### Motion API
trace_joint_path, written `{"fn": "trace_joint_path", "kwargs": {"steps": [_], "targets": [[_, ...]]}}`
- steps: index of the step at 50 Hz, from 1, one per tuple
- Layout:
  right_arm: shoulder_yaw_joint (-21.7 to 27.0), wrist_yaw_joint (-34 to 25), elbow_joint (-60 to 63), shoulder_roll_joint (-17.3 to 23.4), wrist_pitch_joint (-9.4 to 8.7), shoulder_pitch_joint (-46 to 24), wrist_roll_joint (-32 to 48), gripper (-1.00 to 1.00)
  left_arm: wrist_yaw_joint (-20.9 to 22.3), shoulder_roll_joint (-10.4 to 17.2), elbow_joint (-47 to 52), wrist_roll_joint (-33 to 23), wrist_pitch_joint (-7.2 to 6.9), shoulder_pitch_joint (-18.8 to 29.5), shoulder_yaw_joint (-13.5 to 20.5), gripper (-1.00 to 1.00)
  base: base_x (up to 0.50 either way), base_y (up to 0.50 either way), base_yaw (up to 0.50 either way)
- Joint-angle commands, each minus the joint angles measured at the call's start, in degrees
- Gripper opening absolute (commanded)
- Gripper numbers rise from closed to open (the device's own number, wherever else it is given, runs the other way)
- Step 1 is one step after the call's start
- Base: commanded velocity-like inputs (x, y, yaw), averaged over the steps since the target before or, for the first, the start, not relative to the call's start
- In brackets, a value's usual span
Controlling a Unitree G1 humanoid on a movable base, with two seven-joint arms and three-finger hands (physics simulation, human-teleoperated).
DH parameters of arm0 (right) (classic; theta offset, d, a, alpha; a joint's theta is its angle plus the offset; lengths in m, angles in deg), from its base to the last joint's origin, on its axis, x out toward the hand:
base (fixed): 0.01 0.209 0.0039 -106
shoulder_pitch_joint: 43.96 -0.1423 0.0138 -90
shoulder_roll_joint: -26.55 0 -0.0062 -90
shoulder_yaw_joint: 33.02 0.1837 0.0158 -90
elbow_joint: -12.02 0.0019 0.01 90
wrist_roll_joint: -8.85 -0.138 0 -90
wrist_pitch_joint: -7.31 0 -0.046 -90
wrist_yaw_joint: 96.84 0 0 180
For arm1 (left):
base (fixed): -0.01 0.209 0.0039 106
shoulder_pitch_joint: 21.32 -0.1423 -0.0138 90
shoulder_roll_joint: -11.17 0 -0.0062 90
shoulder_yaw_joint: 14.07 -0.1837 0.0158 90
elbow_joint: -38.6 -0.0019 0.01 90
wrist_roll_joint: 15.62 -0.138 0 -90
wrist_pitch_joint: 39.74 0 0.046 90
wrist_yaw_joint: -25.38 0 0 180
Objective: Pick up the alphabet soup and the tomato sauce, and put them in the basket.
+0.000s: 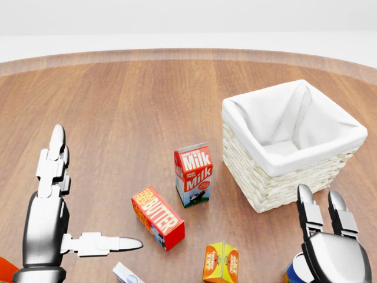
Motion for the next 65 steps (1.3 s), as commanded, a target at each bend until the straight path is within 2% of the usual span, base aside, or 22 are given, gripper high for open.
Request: {"fn": "trace_joint_path", "kwargs": {"steps": [1,13,65], "targets": [[-1.13,3.20,-8.44,2.14,0.00,-3.46,-0.42,1.00,0.31,0.14,0.86,-0.41,0.00,-0.11,-0.01,1.00,0.00,0.00,0.00],[-2.65,6.54,-16.43,4.12,0.00,-6.78,-1.42,1.00,0.20,0.16,0.57,-0.49,0.00,-0.06,-0.06,1.00,0.00,0.00,0.00],[-5.52,12.76,-30.55,6.73,0.00,-11.02,-1.89,1.00,0.22,0.14,0.57,-0.34,0.00,-0.05,0.02,1.00,0.00,0.00,0.00]]}}
